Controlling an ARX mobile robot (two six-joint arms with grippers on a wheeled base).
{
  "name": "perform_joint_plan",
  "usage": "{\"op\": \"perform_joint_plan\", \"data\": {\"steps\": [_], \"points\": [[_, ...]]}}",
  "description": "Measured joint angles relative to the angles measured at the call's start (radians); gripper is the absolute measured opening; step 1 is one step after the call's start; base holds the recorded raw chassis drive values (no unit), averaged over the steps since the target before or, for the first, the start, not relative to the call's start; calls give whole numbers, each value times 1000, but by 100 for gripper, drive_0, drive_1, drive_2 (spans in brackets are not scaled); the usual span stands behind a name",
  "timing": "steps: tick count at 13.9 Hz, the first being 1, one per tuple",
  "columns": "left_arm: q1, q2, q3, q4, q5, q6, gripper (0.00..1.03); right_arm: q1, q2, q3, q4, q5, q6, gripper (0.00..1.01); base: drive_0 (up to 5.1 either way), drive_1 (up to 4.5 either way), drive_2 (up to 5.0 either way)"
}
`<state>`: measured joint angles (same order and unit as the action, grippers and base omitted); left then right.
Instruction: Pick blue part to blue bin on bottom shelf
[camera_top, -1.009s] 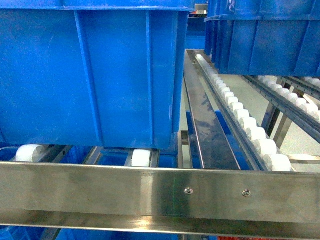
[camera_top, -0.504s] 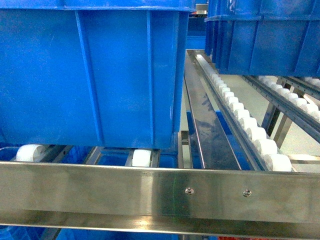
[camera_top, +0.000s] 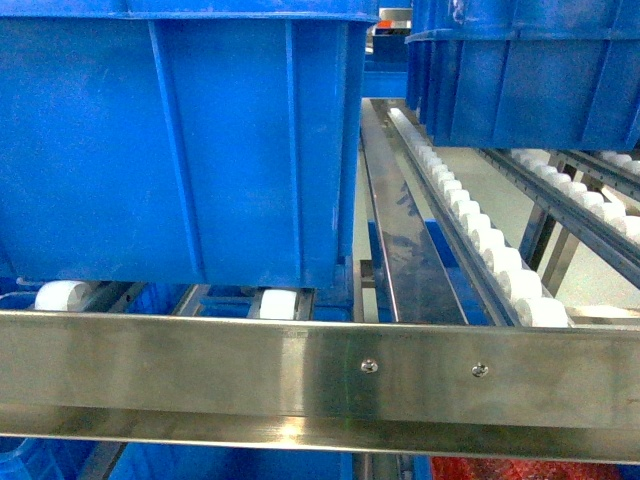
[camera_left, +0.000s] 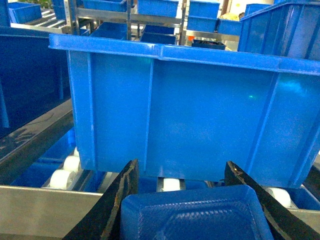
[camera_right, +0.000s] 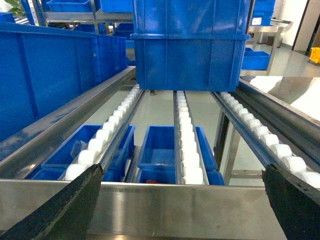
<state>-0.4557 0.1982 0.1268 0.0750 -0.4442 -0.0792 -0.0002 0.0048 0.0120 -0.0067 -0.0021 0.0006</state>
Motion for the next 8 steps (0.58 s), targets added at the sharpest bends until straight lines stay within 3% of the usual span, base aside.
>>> {"op": "perform_joint_plan", "data": {"steps": [8], "points": [[0, 1, 0, 1, 0, 0, 43, 0, 0, 0, 2, 0, 0, 98, 0, 0, 0]]}}
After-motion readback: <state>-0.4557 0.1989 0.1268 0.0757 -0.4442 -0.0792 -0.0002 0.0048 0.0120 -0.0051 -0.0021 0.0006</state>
